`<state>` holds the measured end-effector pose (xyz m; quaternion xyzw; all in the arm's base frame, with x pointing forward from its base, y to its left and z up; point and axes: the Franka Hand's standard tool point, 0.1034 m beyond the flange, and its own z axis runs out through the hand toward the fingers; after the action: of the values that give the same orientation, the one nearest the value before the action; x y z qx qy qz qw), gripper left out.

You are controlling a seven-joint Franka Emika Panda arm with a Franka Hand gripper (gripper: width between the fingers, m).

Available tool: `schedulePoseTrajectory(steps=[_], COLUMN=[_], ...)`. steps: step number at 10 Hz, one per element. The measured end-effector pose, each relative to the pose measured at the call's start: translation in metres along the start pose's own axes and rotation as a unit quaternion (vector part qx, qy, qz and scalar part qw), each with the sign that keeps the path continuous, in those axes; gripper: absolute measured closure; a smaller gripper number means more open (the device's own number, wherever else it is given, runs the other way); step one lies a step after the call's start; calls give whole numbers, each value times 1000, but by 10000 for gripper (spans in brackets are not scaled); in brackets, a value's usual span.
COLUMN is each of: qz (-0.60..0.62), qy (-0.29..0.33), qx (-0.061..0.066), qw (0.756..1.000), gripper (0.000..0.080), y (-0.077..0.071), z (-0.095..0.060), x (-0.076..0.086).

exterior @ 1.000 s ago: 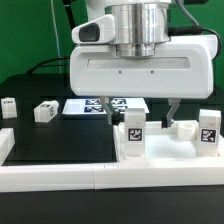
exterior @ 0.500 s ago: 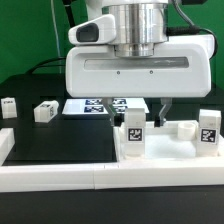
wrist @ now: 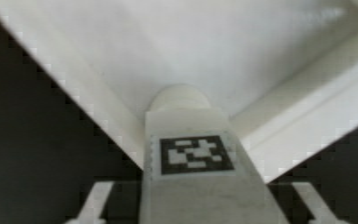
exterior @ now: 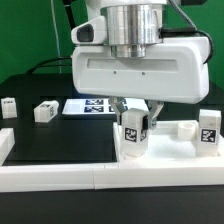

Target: Assemble square table

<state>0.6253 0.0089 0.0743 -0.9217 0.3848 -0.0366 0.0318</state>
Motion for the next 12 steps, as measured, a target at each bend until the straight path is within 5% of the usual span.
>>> schedulePoseTrajectory(steps=[3,6,8,9,10,11,12], qz=[270,381,363,361,266,160,122], qy=[-41,-51,-50,-50,-41,-26,-22], qx=[32,32,33,33,34,44,46], qw=[961,923,930,931,962,986,991], gripper=[510,509,508,278,278,177,158], y=[4,4,4,4,3,1,3], z=[0,1,1,1,1,0,-2], x=[4,3,3,3,3,2,-3])
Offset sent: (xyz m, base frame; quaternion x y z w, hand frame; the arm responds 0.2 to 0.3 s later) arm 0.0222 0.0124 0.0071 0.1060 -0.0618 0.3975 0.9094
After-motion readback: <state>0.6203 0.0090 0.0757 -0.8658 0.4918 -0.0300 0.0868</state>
